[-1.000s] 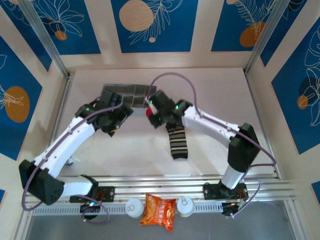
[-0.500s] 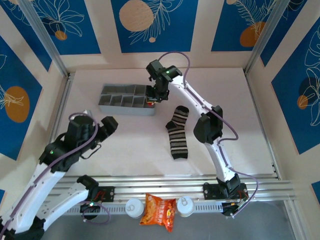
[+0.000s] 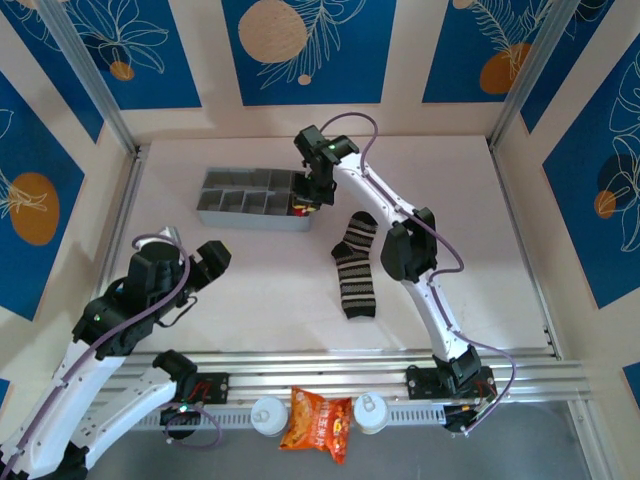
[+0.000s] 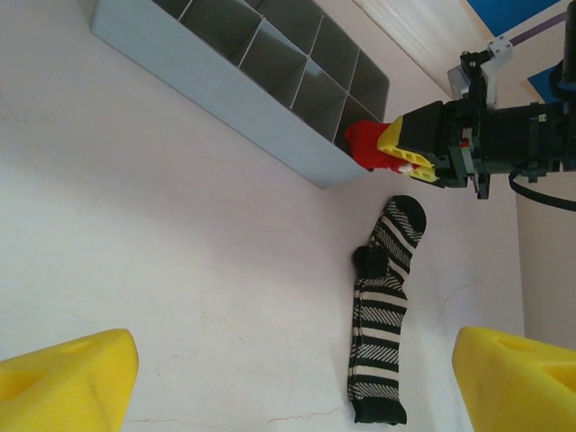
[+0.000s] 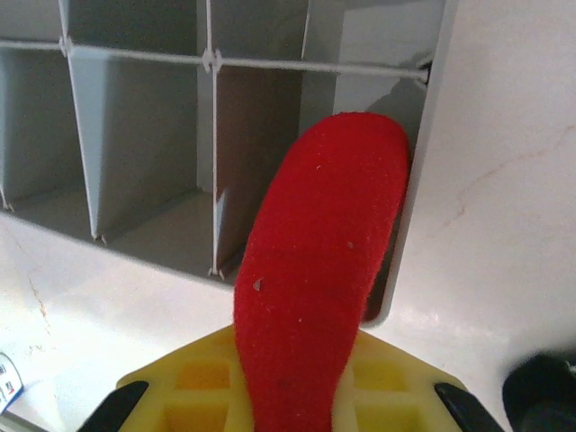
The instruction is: Roll the socks
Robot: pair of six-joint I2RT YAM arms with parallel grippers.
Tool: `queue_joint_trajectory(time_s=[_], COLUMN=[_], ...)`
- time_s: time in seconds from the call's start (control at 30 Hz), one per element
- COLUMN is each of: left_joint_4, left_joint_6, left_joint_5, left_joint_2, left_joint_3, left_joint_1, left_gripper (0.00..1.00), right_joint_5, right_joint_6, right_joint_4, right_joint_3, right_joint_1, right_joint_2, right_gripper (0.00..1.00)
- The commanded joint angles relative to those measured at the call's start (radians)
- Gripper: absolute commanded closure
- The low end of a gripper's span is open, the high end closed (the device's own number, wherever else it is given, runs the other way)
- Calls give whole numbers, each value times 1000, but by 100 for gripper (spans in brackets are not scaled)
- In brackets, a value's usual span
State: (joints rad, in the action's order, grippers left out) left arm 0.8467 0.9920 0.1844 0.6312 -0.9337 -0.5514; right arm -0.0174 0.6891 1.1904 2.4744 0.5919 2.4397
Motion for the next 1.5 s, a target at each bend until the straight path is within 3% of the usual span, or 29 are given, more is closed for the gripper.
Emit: queue_joint_trajectory(time_s=[0.0,0.27,0.3,0.4,0.47,0.6,0.83,1.03,1.17,1.33,1.47], left_joint_4=[11,13,12,10,9,1,-21,-22,-52,-163,-285], left_joint_6=[-11,-1,-1,-2,-1,2,4,1,7,64,115], left_joint_5=[-5,-10,-12,-13,-11,-13,-14,-22,-72,-203,-285], left_joint_2=[-4,-8,-7,-8,-7,-7,-1,0,32,139,256], left_joint_3=[-2,3,3,1,1,6,8,6,24,81,121], left_joint_1=[-7,-6,-6,-7,-7,-6,-6,-6,-6,-8,-45], left_gripper=[10,10,10,10,10,10,10,10,11,19,27], right_joint_5=[43,61,63,36,1,-57,-183,-335,-454,-478,-343], right_joint_6=[48,67,65,38,13,-5,-64,-130,-210,-322,-201], right_joint_4=[-13,-34,-32,-11,5,28,50,-168,-484,-835,-786], right_joint_3=[23,53,56,84,103,109,72,-212,-646,-1269,-1557], right_joint_1=[-8,-9,-8,4,18,32,63,109,126,109,29], right_joint_2=[45,92,96,94,83,46,-34,-276,-575,-915,-1045], right_gripper=[100,100,98,71,61,53,51,51,52,58,73])
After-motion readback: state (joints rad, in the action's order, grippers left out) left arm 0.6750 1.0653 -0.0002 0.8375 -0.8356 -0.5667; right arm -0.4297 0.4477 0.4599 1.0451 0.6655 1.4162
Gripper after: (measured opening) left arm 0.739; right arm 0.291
